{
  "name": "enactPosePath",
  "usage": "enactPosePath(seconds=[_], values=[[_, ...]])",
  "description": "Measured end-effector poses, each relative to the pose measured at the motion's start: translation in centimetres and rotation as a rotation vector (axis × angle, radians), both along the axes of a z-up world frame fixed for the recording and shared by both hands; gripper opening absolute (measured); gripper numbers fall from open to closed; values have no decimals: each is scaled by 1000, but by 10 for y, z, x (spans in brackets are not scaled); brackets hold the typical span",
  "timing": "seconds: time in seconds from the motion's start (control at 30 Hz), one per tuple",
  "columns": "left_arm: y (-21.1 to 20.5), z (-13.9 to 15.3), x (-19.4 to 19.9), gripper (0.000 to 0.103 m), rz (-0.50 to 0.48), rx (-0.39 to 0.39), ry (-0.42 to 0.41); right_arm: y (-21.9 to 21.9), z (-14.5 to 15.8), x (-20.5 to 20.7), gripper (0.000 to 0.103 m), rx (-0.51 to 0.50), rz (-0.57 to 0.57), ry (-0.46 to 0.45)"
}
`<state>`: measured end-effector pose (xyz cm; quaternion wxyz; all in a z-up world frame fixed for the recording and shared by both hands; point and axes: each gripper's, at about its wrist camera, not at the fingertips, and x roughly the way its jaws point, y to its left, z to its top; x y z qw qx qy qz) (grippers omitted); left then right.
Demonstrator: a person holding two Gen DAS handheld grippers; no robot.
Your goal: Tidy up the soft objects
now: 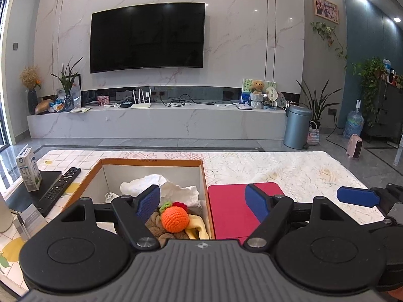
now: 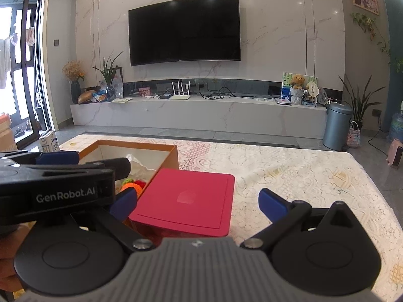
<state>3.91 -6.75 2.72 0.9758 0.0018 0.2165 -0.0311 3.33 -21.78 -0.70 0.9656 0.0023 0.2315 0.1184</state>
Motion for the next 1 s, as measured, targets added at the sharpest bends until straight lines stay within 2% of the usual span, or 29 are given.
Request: enactPosePath(seconds=[1.0], values=[[-7,3,-1,90,13,32,8,-1,-8,6,100,13,-5,30]])
